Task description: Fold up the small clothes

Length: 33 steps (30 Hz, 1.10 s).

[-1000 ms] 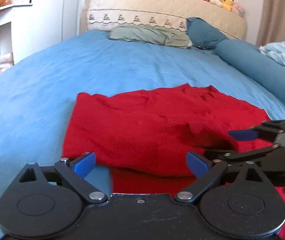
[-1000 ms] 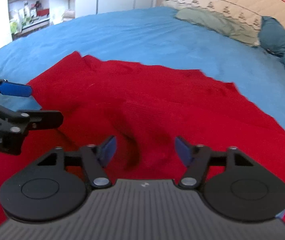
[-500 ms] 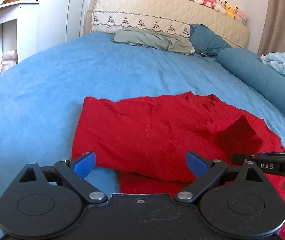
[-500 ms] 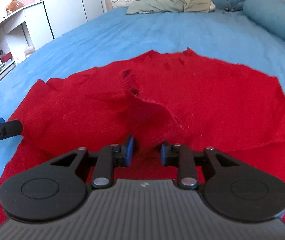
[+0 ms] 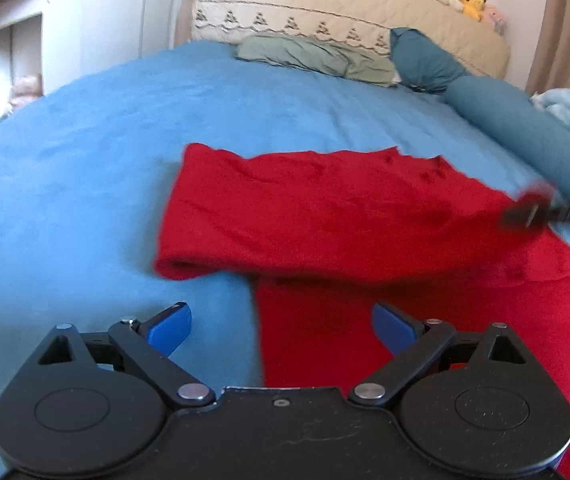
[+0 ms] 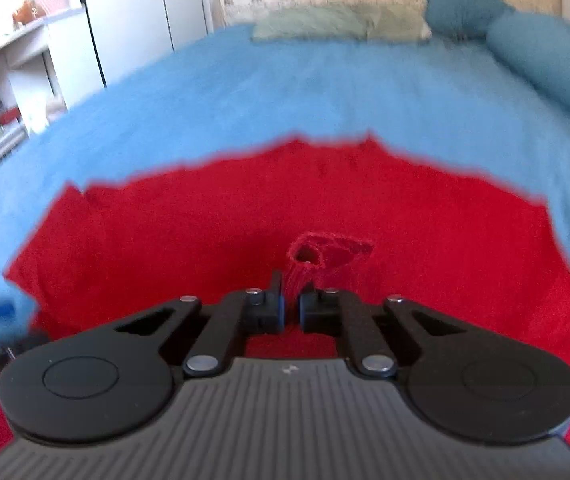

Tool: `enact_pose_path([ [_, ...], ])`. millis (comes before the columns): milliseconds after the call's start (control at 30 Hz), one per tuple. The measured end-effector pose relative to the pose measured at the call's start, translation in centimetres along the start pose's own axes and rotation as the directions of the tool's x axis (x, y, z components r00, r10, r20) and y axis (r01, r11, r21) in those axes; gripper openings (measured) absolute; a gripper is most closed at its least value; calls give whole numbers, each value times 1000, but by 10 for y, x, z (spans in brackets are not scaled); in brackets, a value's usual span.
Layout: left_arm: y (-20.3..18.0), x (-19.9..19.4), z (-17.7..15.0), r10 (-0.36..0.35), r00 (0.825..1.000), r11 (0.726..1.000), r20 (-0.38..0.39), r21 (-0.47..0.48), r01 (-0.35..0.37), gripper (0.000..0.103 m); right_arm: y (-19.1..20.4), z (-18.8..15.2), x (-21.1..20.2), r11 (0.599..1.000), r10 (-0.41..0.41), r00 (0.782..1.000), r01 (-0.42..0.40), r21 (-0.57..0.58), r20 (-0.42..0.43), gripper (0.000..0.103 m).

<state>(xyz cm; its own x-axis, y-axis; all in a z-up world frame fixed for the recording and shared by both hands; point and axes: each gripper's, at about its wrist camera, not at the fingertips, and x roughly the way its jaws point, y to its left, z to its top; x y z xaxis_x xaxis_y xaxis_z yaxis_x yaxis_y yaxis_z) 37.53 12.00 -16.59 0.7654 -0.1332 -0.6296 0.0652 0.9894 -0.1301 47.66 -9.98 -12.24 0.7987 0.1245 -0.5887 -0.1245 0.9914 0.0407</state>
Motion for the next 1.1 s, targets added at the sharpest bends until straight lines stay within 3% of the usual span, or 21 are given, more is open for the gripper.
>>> enact_pose_path([
  [133,-4,3,3,117,992,993,54,-9,-117,99,-16,56,-31,999,-34,993,35,-10,111,21],
  [300,-18,35,18,167,986,985,4,35,-167,98,-58,79,-33,996,-86,986,87,0,146,21],
  [500,-13,45,24,220,975,975,16,-45,-219,97,-113,62,-18,988,-106,985,88,130,134,21],
  [633,0,43,20,244,970,964,7,-111,-242,97,-154,32,-12,962,-109,983,67,263,148,21],
  [733,6,33,12,304,953,945,0,-128,-302,96,-183,6,-5,940,-139,985,98,326,106,21],
  [833,8,27,5,298,954,950,1,-93,-297,96,-193,-17,9,956,-123,992,115,269,15,22],
  [933,6,21,5,302,953,951,2,-69,-301,96,-188,-31,9,971,-154,988,155,180,-19,36],
  [1000,0,16,7,292,956,955,14,-61,-290,94,-180,-34,-2,977,-166,986,162,138,18,74],
  [1067,-8,8,13,260,964,965,48,-38,-258,94,-166,-38,-19,974,-222,970,215,73,100,99],
  [1100,-14,4,16,241,968,971,67,-29,-239,95,-159,-41,-26,974,-227,964,223,43,142,103],
])
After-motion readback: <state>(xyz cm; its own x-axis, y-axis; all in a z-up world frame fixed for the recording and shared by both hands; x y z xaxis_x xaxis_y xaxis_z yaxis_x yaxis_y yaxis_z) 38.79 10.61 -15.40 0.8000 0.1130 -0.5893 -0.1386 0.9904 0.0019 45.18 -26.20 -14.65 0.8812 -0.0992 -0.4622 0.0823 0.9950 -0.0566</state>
